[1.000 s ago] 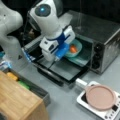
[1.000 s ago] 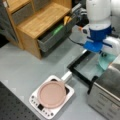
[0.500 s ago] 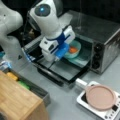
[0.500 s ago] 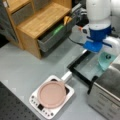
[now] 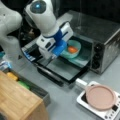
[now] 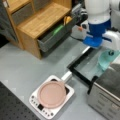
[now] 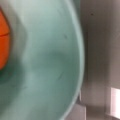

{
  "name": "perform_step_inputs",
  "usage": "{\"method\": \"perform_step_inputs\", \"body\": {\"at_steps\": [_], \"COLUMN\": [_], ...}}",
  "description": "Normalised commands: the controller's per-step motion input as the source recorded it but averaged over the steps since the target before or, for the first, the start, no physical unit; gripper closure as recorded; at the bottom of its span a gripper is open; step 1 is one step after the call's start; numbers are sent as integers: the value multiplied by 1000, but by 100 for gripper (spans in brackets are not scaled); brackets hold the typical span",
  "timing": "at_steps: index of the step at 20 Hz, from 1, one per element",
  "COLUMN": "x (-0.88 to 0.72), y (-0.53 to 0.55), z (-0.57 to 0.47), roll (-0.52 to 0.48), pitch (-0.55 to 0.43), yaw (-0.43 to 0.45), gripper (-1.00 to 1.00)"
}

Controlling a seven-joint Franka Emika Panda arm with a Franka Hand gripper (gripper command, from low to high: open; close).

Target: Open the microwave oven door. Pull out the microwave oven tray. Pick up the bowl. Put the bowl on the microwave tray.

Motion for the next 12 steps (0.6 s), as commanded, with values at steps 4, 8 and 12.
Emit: {"method": "perform_step_inputs", "body": {"at_steps": [4,8,12], "x": [239,416,573], "y": [-341,-395,-478], "z": [260,195,68], "roll": [25,43,59], "pitch": [190,194,184], "yaw": [206,291,318], "gripper": [-100,-100,-100]}}
